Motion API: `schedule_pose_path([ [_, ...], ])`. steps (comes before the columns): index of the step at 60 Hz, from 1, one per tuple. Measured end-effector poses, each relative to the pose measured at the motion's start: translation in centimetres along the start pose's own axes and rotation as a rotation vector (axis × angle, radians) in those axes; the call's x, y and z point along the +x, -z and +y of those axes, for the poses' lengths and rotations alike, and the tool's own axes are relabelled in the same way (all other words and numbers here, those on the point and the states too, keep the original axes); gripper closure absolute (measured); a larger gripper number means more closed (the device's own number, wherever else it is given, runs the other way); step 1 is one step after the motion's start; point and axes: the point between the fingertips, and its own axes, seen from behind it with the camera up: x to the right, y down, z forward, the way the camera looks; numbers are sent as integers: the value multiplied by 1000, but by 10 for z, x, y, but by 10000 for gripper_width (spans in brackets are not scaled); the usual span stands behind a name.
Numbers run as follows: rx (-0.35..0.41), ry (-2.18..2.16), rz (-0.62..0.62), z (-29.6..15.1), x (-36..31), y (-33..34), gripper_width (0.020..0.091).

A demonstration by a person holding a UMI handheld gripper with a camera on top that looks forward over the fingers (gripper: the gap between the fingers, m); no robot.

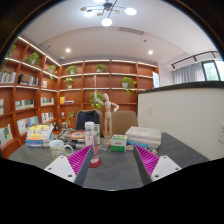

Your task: Pour water

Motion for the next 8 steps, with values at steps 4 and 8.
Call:
schedule_pose_path([
  [4,14,-3,-2,-5,-1,3,259],
  [8,22,-16,-9,-9,-3,4,258],
])
